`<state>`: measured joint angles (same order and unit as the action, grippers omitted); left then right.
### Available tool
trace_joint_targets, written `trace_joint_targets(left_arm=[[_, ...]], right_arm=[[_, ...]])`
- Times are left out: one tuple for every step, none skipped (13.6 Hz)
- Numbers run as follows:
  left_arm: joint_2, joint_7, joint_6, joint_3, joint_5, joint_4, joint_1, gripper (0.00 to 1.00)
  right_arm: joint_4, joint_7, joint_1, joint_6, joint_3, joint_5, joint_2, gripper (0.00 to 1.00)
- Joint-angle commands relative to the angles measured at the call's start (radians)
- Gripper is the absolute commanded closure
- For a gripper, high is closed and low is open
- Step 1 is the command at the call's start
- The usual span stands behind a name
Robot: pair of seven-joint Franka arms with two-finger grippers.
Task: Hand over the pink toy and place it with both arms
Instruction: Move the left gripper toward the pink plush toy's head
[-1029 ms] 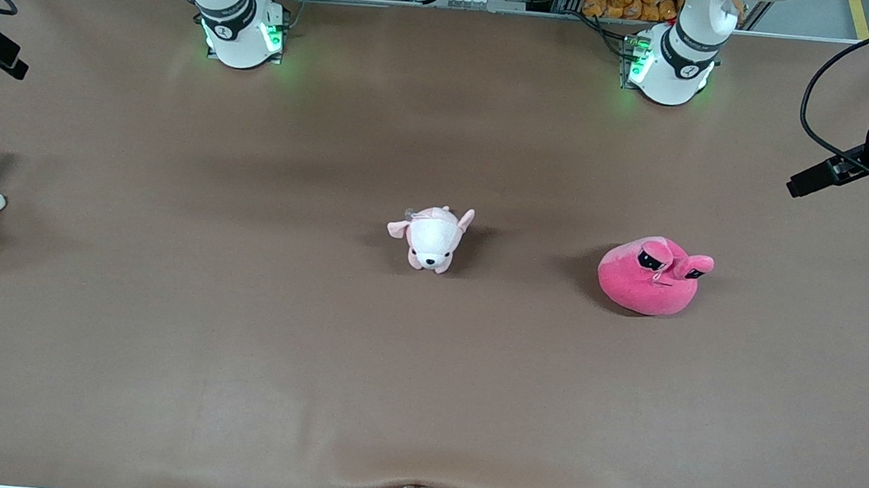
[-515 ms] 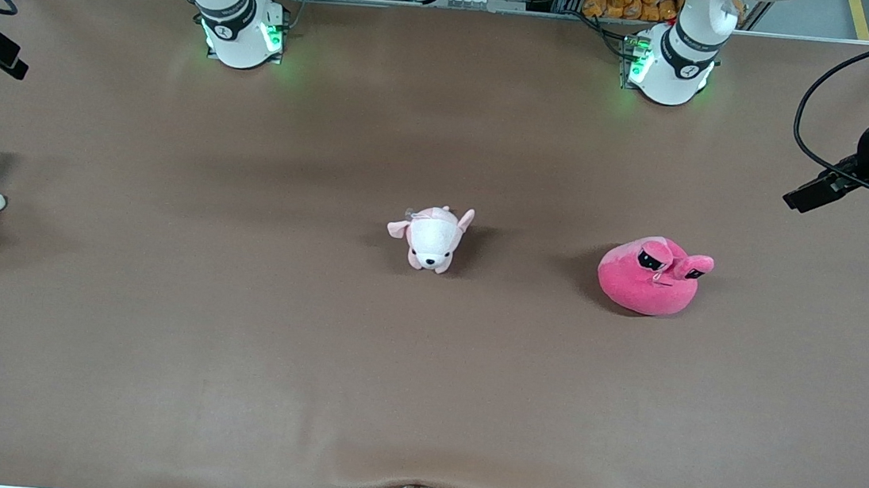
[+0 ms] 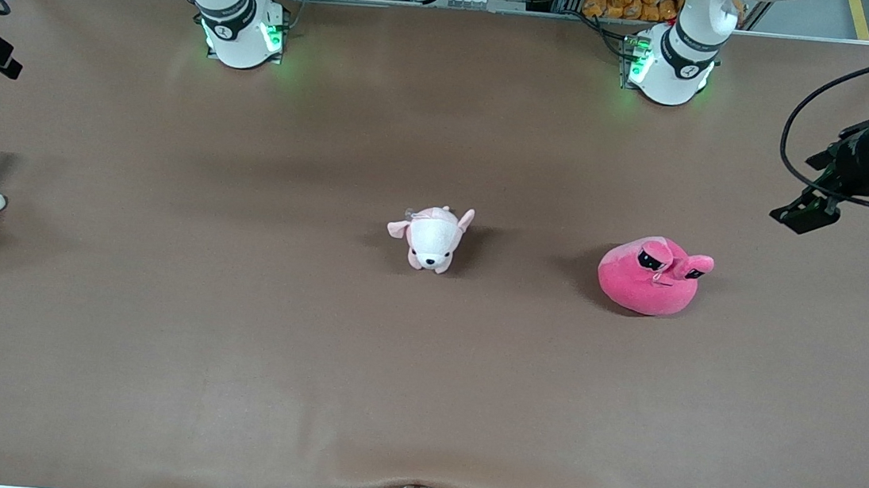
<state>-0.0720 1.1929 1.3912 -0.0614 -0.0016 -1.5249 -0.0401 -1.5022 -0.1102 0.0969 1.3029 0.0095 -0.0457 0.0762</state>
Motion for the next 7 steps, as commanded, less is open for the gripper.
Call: trace_joint_targets(left_arm=[[0.001, 0.105, 0.026, -0.001, -0.023, -0.018, 0.012, 0.0], [0.004, 0.129, 0.037, 0.006, -0.055, -0.032, 0.017, 0.0], [0.0, 0.146, 0.043, 0.008, -0.076, -0.035, 0.037, 0.0], [-0.005, 0.168, 0.058, 0.006, -0.101, -0.04, 0.057, 0.0], [-0.02, 0.197, 0.066, 0.008, -0.126, -0.043, 0.063, 0.0], [-0.026, 0.223, 0.066, 0.009, -0.126, -0.047, 0.065, 0.0], [-0.041, 0.258, 0.068, 0.009, -0.124, -0.046, 0.065, 0.0]], right_arm=[[0.007, 0.011, 0.02, -0.004, 0.009, 0.017, 0.002, 0.0], [0.008, 0.011, 0.02, -0.002, 0.009, 0.017, 0.002, 0.0], [0.007, 0.011, 0.02, -0.002, 0.009, 0.017, 0.002, 0.0], [0.007, 0.011, 0.02, -0.002, 0.009, 0.017, 0.004, 0.0], [0.008, 0.011, 0.02, -0.002, 0.009, 0.017, 0.002, 0.0], [0.008, 0.011, 0.02, -0.004, 0.009, 0.017, 0.002, 0.0], [0.007, 0.011, 0.02, -0.004, 0.009, 0.017, 0.002, 0.0]])
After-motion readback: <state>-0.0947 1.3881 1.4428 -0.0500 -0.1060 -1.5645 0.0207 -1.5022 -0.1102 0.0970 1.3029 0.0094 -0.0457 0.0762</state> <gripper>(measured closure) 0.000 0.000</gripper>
